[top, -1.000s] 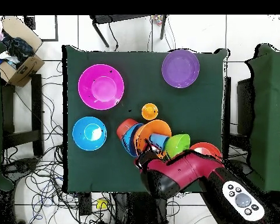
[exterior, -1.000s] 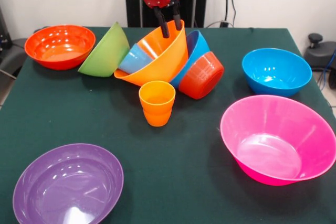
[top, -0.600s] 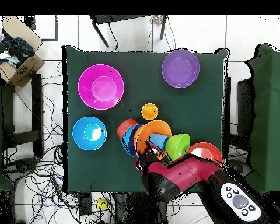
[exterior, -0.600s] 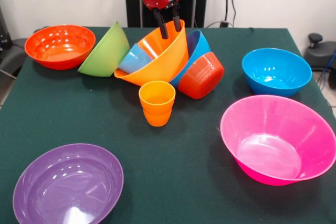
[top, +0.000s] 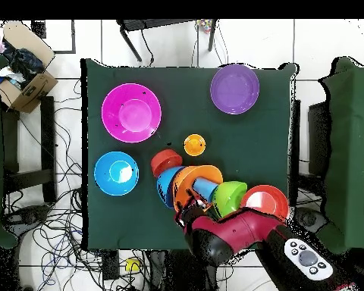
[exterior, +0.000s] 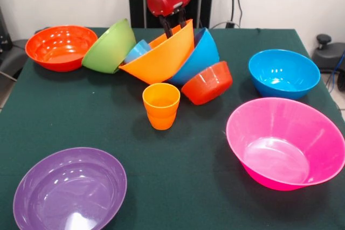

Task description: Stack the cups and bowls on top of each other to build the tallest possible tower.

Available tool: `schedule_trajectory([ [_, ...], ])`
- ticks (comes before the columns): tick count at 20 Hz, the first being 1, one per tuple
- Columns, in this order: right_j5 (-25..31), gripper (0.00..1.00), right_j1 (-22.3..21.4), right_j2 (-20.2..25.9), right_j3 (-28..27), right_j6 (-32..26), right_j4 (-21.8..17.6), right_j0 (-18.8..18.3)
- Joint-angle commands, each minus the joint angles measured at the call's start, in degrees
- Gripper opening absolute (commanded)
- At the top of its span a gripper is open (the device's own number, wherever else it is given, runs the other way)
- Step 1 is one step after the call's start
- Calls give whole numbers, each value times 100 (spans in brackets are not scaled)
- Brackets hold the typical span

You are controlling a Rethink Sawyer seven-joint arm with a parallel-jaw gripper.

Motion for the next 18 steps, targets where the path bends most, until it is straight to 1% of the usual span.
schedule_trajectory([
  [1,-218,100,406,164,-397,386,-549,-124],
  [4,-114,100,348,558,-280,290,-554,-406],
  [7,-215,100,191,1027,-43,311,-560,-673],
  [9,-209,100,11,1493,225,362,-397,-900],
  [10,-308,100,-124,1694,370,437,-323,-968],
  [12,-344,100,-383,2176,652,531,-73,-1160],
  [14,-248,100,-500,2672,892,524,143,-1381],
  [15,-293,100,-528,2989,1011,574,258,-1535],
  [18,-352,100,-585,3395,1205,629,475,-1677],
])
